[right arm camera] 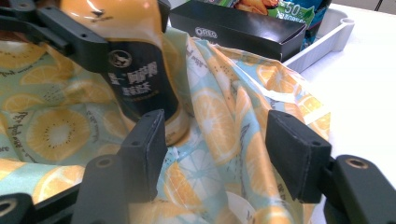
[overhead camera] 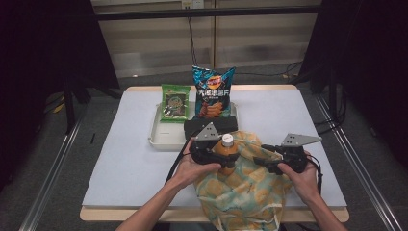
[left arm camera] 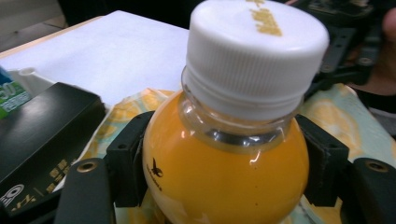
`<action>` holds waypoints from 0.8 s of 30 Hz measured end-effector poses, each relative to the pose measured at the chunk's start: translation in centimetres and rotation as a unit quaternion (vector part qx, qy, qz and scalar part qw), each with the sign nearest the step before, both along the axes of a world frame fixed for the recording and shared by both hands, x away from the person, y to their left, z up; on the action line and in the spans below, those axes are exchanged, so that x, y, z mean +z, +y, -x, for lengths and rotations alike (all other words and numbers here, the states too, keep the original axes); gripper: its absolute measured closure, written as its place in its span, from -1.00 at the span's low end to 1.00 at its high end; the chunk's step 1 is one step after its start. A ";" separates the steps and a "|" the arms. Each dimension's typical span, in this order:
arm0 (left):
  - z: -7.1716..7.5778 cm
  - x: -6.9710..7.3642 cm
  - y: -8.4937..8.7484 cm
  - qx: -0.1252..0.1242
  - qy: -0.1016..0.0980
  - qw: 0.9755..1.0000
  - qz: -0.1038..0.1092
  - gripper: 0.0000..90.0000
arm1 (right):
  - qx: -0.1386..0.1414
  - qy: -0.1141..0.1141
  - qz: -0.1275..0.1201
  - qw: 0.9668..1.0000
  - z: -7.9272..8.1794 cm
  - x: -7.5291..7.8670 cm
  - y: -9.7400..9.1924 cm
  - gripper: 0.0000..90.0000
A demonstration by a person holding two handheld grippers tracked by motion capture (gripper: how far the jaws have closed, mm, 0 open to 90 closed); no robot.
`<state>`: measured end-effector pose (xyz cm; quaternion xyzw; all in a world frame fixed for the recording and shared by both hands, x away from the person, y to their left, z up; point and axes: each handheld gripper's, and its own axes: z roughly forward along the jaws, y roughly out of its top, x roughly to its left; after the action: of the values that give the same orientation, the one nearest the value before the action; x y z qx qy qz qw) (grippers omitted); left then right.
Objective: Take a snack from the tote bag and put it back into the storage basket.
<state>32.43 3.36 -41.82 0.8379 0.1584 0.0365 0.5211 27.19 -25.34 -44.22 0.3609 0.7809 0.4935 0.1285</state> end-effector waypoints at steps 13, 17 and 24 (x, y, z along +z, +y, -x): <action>1.7 -0.2 0.1 -0.058 -0.007 0.998 -0.005 -0.31 | 0.009 0.001 0.001 1.000 0.1 -0.1 0.0 0.06; 2.1 -0.2 0.1 -0.047 -0.015 0.999 -0.006 -0.32 | 0.009 0.002 0.000 1.000 0.2 -0.2 0.0 0.06; 2.7 -0.3 0.5 -0.009 -0.020 1.000 -0.004 -0.43 | 0.010 0.001 0.000 1.000 0.2 -0.2 0.1 0.04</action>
<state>29.73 3.87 -42.15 0.8404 0.1402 0.0491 0.5213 26.96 -25.24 -44.41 0.3536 0.7848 0.4940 0.1224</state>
